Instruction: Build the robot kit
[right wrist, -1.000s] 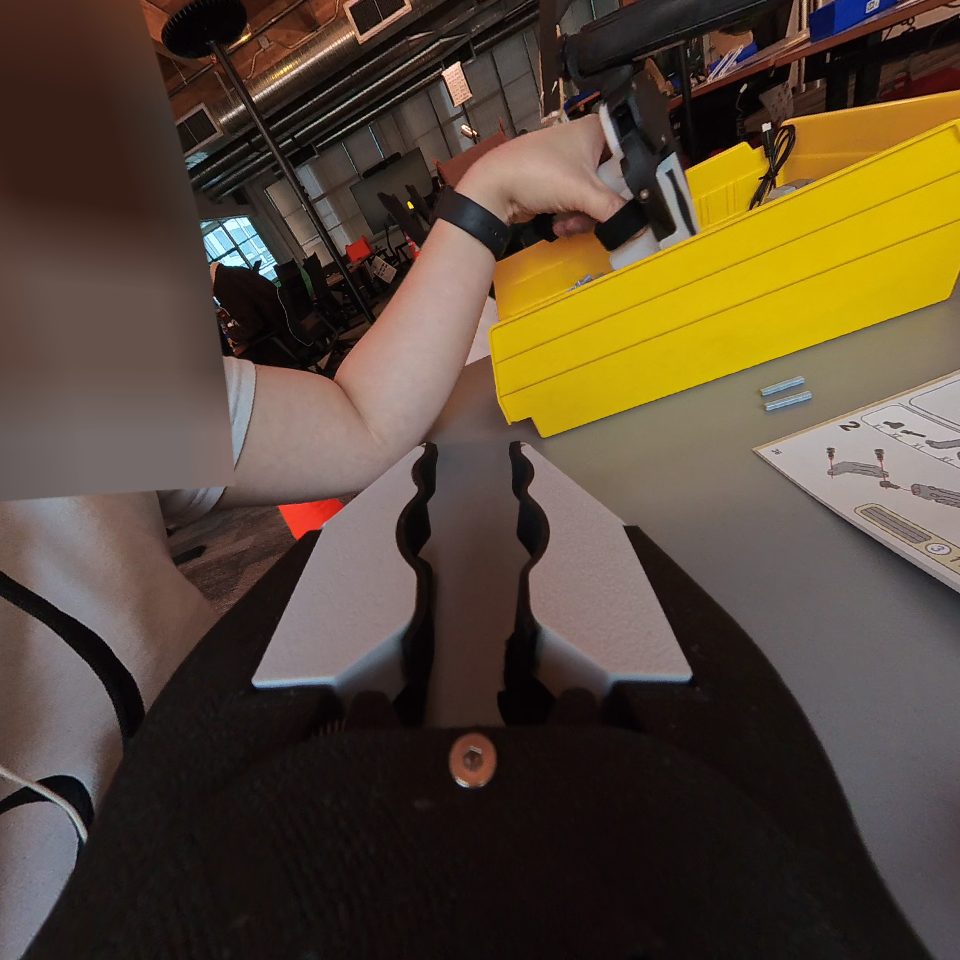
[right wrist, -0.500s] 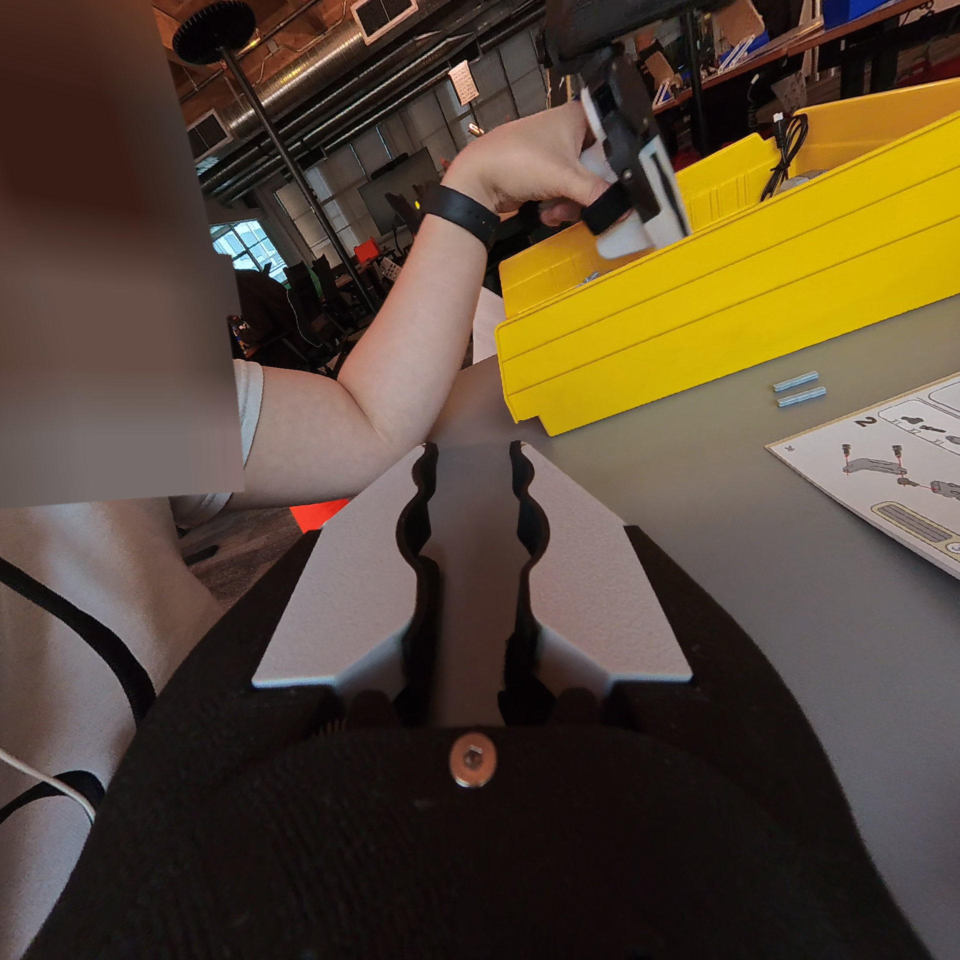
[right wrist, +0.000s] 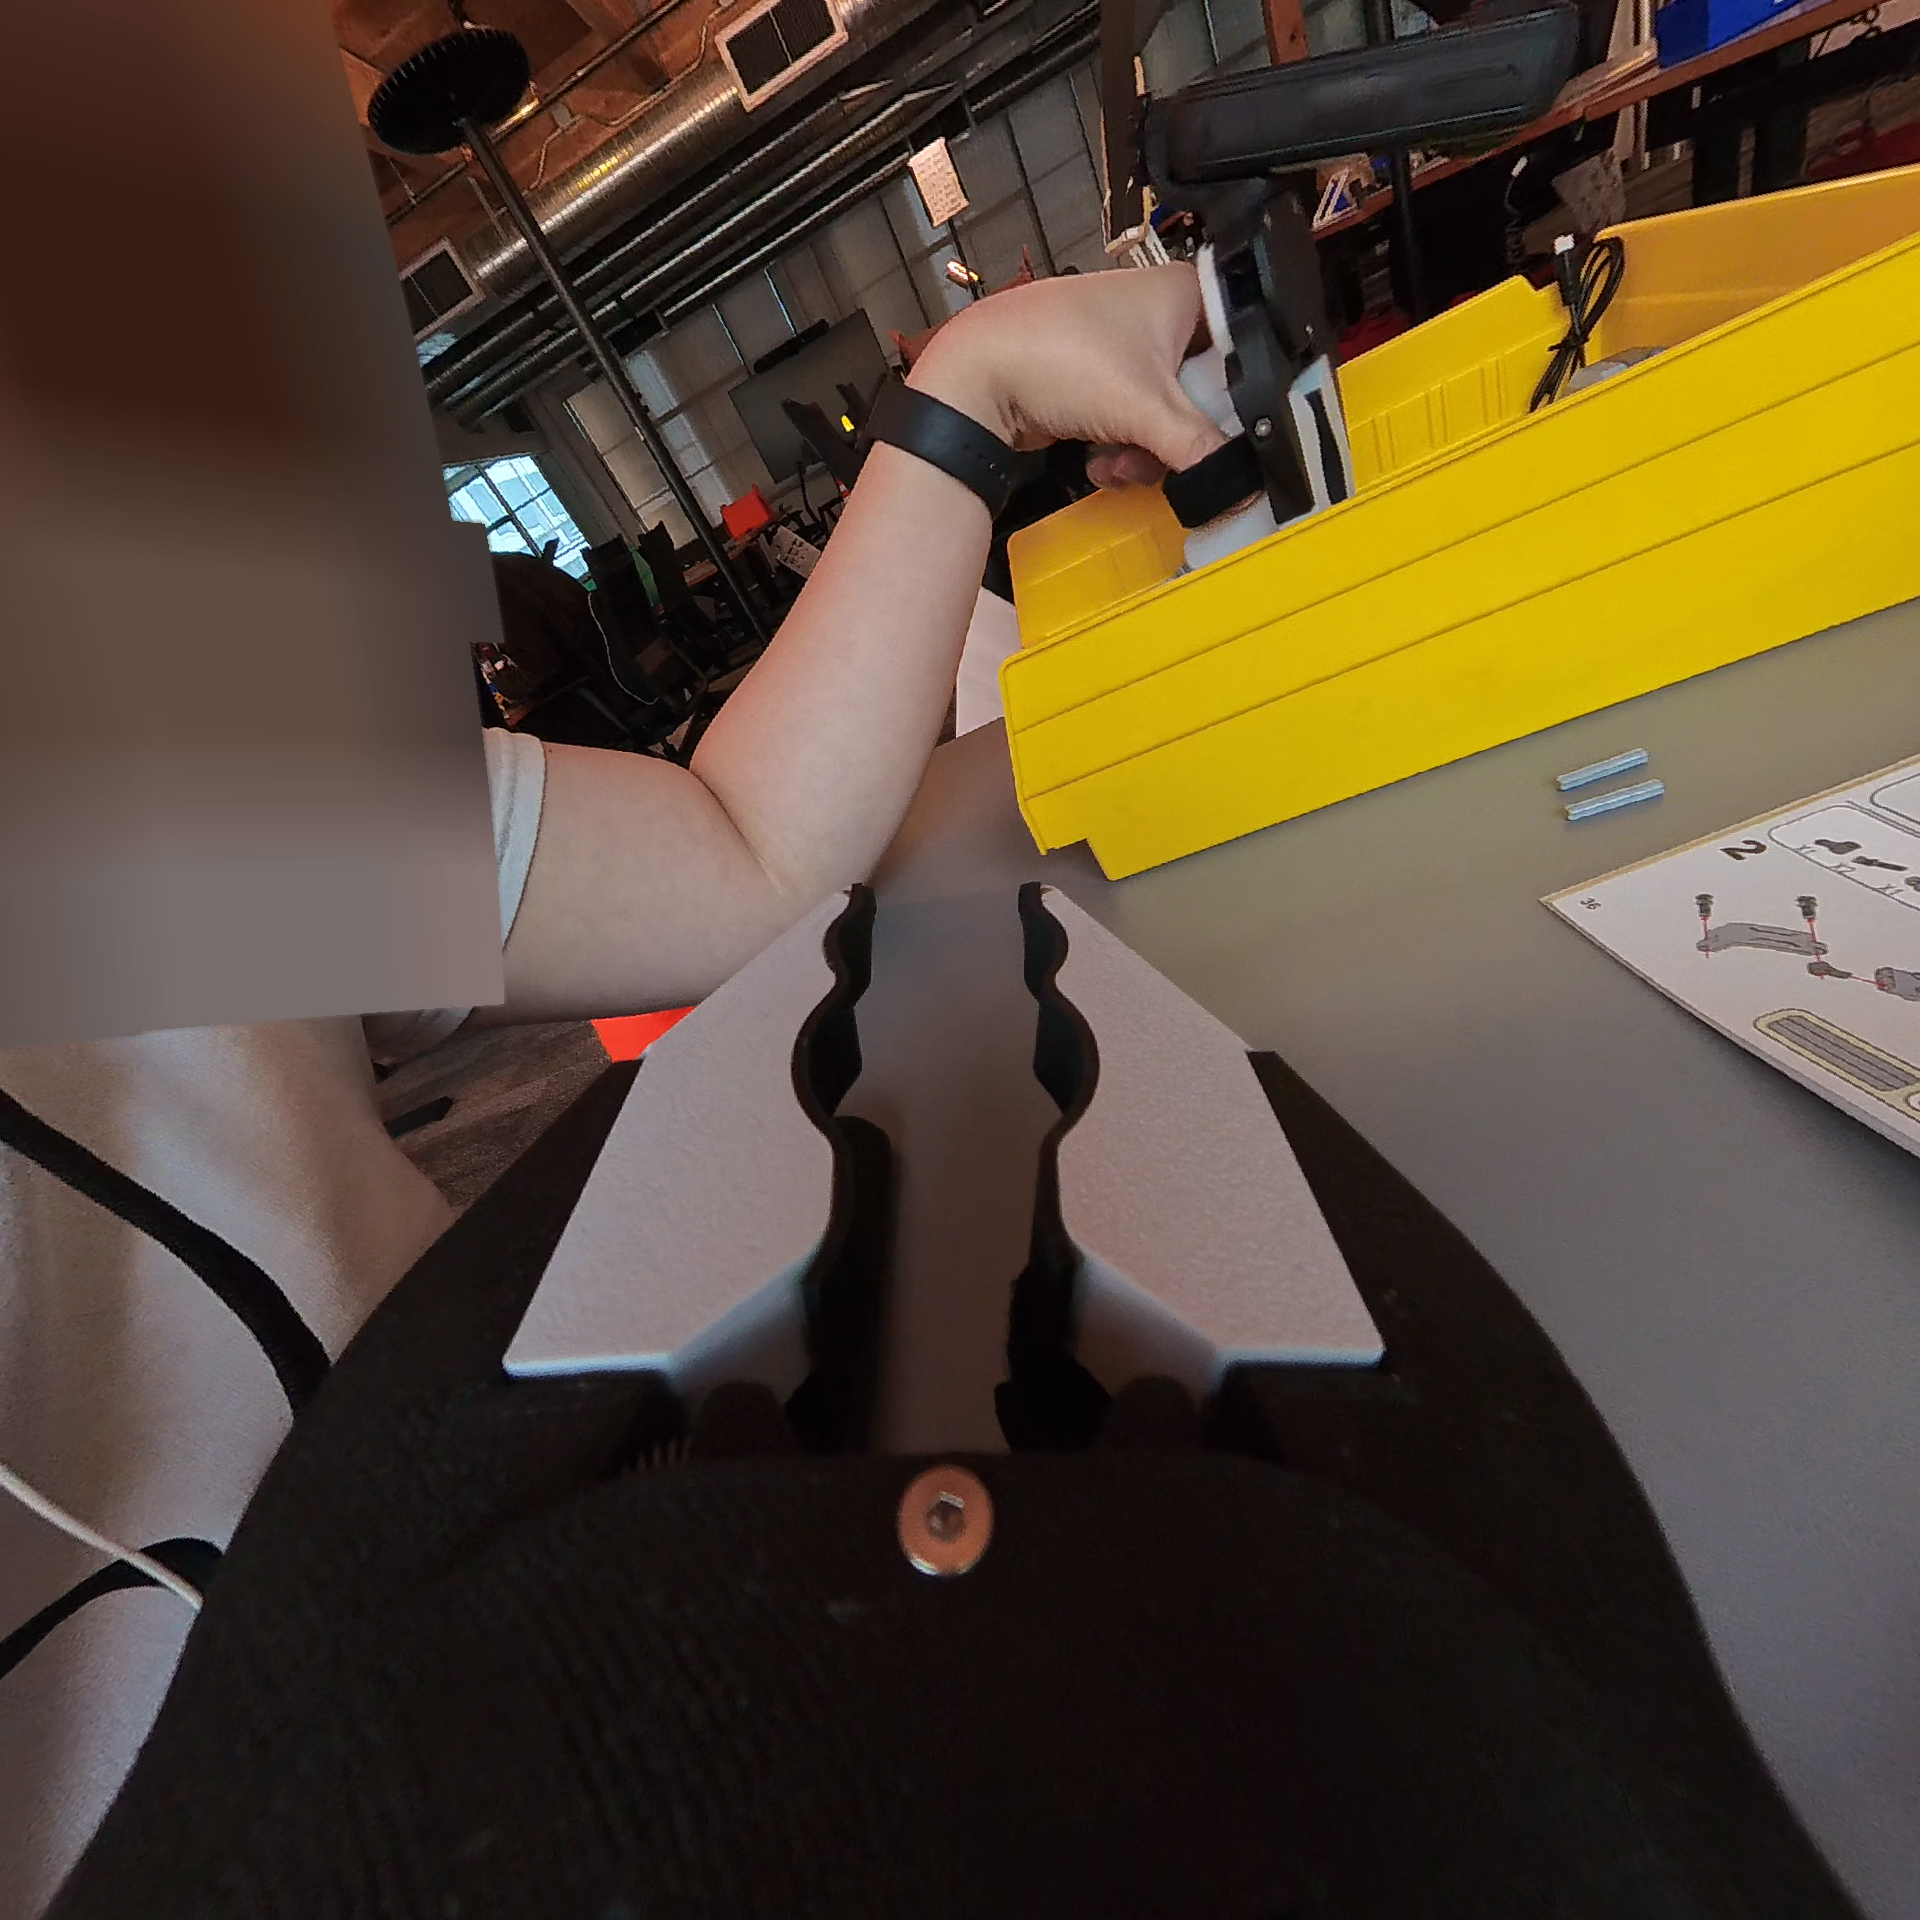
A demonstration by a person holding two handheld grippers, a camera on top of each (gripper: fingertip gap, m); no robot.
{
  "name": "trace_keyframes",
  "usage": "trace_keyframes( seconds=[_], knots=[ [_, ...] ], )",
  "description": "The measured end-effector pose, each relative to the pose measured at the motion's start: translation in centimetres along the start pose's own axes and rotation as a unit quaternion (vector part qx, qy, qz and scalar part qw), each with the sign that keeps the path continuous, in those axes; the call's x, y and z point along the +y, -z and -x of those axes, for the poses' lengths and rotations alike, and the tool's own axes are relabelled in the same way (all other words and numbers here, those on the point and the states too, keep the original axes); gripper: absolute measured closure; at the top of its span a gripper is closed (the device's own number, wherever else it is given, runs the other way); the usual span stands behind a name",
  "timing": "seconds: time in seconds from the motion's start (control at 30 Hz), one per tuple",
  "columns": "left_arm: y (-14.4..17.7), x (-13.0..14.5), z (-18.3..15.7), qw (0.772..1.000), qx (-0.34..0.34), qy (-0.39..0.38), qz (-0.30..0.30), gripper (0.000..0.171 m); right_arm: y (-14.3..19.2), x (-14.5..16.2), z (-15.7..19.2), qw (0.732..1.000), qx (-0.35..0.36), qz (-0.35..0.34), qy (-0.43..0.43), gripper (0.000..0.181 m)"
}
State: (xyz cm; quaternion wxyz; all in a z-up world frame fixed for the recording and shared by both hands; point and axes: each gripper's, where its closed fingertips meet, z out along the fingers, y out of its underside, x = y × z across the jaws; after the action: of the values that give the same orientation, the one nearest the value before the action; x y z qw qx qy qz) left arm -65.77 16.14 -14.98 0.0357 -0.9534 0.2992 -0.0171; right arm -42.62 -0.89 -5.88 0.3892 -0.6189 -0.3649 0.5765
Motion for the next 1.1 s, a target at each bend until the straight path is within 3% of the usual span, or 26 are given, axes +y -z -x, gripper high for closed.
trace_keyframes(
  seconds=[0.17,0.37,0.5,0.57,0.7,0.9,1.1],
  knots=[
    [0.4,0.0,1.5,0.999,-0.021,0.018,-0.017,0.144,0.0,-0.1,-0.1,1.000,0.000,-0.001,-0.002,0.153],
    [2.0,-3.2,3.7,0.991,-0.066,0.033,-0.114,0.143,0.0,0.0,0.0,1.000,-0.002,-0.001,-0.005,0.153],
    [1.4,-2.7,1.5,0.995,-0.022,-0.016,-0.099,0.148,0.1,-0.1,-0.1,1.000,-0.002,-0.002,-0.005,0.153],
    [0.8,-2.1,0.6,0.995,-0.020,-0.061,-0.076,0.163,0.0,-0.1,-0.1,1.000,-0.003,-0.003,-0.008,0.153],
    [-0.1,-2.3,0.2,0.992,-0.041,-0.109,-0.055,0.160,0.0,0.0,-0.1,1.000,-0.005,-0.004,-0.012,0.153],
    [-0.7,-2.8,0.0,0.989,-0.025,-0.123,-0.076,0.153,0.0,0.0,0.0,1.000,-0.008,-0.004,-0.015,0.153],
    [0.2,-5.1,0.8,0.985,-0.007,-0.077,-0.153,0.150,-0.1,0.0,0.1,1.000,-0.010,-0.002,-0.018,0.153]
  ],
)
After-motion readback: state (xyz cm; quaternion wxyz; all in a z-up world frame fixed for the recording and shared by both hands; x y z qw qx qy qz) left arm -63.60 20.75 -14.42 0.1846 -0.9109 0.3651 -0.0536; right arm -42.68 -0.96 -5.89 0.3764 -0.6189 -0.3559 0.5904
